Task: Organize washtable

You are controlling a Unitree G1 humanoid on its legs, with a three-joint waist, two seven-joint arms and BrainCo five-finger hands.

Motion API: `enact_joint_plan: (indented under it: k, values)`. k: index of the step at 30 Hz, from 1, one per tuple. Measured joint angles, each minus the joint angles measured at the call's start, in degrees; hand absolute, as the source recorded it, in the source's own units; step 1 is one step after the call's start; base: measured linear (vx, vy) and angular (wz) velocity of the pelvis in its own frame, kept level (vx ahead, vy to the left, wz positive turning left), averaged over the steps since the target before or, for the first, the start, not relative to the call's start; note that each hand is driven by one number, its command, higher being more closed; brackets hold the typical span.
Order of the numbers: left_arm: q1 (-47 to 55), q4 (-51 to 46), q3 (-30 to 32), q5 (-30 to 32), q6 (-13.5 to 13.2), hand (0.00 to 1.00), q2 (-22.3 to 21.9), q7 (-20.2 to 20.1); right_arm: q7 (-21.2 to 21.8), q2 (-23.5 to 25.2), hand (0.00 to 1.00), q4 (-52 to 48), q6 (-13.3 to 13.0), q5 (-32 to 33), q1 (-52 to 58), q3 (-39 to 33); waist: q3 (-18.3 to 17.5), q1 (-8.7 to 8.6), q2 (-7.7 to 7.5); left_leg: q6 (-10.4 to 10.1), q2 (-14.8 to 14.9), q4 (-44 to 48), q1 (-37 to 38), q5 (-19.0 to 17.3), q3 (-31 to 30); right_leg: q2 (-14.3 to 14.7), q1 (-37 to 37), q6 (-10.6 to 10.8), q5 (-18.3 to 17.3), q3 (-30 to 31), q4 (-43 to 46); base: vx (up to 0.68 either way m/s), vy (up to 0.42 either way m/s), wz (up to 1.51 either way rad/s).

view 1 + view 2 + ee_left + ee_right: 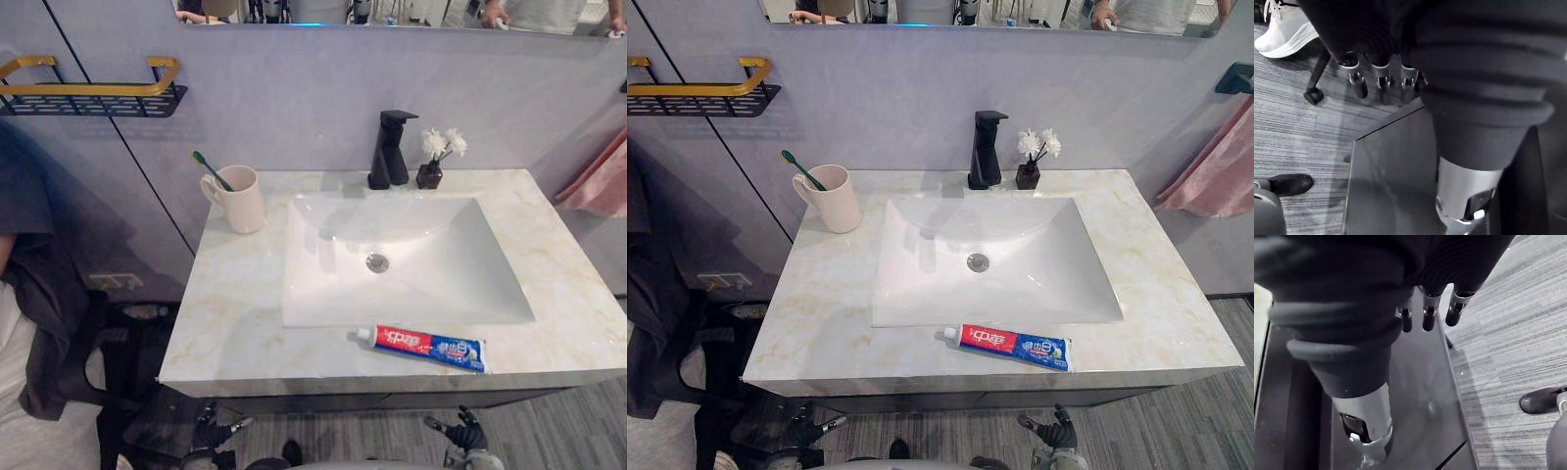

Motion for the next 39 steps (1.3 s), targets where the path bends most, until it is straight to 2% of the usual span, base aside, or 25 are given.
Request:
enact_joint_plan:
  k: [8,14,18,22,25,27,29,32,34,35,39]
  values:
    - [-0.03,-0.58,-0.81,-0.05,0.01,0.00,-0.44,-0.10,0.08,-0.01,0.00,0.00,0.00,2.60,0.63,-0.28,0.04,-0.15,0.05,0.39,-0.60,-0.14,1.21,0.40,-1.95,-0.39,2.16,0.00,0.00,-2.44,-0.03,0.00,-0.010,0.13]
    - [0.13,-2.12,-0.51,-0.11,0.00,0.00,-0.90,-1.03,0.16,-0.50,0.00,-0.64,-0.13,6.62,-0.52,-0.94,0.41,-0.02,1.61,0.41,-0.80,-0.73,2.35,1.34,-3.43,-0.84,3.65,0.01,0.01,-4.86,0.01,-0.08,-0.025,0.15]
    - [1.29,-3.14,4.89,-0.14,0.03,0.00,0.51,-1.09,0.25,-1.91,0.00,-3.23,-0.11,7.03,-0.41,-3.16,0.99,-0.25,2.84,-0.44,-0.55,-1.42,3.05,1.72,-3.83,-0.75,4.11,-0.15,-0.10,-5.97,0.29,-0.10,-0.025,0.08]
    - [3.08,-7.06,11.16,0.13,0.06,0.00,5.22,-0.98,0.35,-3.48,0.00,-6.29,-0.10,6.92,0.82,-4.53,1.18,-0.18,3.24,-0.58,-0.09,-1.45,2.64,1.66,-4.04,-0.71,4.04,-0.71,-0.47,-7.90,0.27,-0.06,-0.035,0.07]
    - [4.83,-16.59,16.37,2.68,0.18,0.00,8.52,-0.74,1.11,-3.82,0.00,-8.89,-0.11,6.89,2.37,-5.27,1.35,-0.10,3.49,-0.58,0.23,-1.42,1.96,1.61,-4.66,-0.65,3.91,-0.98,-0.64,-9.61,0.18,-0.01,-0.048,0.17]
    - [5.77,-29.70,19.94,6.03,0.38,0.00,9.30,0.63,1.25,-3.77,0.00,-10.86,-0.28,6.86,4.57,-5.61,1.45,0.15,3.88,-0.62,0.26,-1.33,1.63,1.60,-5.35,-0.72,4.04,-1.10,-1.09,-10.71,0.22,0.04,-0.058,0.18]
    - [6.28,-39.75,22.33,7.39,0.42,0.00,10.21,1.95,1.36,-3.34,0.00,-12.24,-0.33,6.79,5.92,-5.60,1.28,0.07,3.64,-1.22,0.30,-0.79,1.51,1.47,-5.50,-0.77,4.02,-1.06,-1.41,-10.94,0.73,0.06,-0.045,0.09]
    - [5.52,-55.21,23.56,10.06,0.60,0.00,11.65,4.40,1.41,-1.98,0.00,-14.14,-0.27,6.47,7.74,-6.37,1.21,0.04,3.63,-0.93,0.32,1.43,1.25,0.69,-5.95,-1.04,5.04,-0.95,-1.37,-11.33,0.80,0.08,-0.042,0.04]
    - [1.47,-67.21,21.61,13.64,-0.15,0.00,11.71,6.49,1.41,-1.58,0.00,-14.20,-0.25,6.47,8.41,-6.70,1.14,-0.04,3.73,-0.85,0.38,1.97,1.28,0.43,-6.56,-0.98,5.65,-0.97,-1.38,-12.42,0.78,0.03,-0.055,0.15]
    - [0.31,-69.53,20.57,14.20,-0.47,0.00,11.87,6.74,1.47,-1.60,0.00,-14.20,-0.25,6.46,8.45,-6.69,1.13,-0.06,3.76,-0.85,0.40,1.98,1.28,0.43,-6.70,-0.93,5.70,-0.97,-1.39,-12.45,0.76,-0.01,-0.047,0.09]
    - [-7.19,-78.66,7.19,18.75,-2.71,0.00,15.31,6.81,1.85,-1.73,0.00,-14.19,-0.25,6.46,8.30,-6.62,0.68,-0.54,4.36,-0.80,0.30,2.05,1.31,0.45,-7.26,-0.85,5.81,-0.99,-1.39,-12.54,0.81,-0.05,-0.015,0.03]
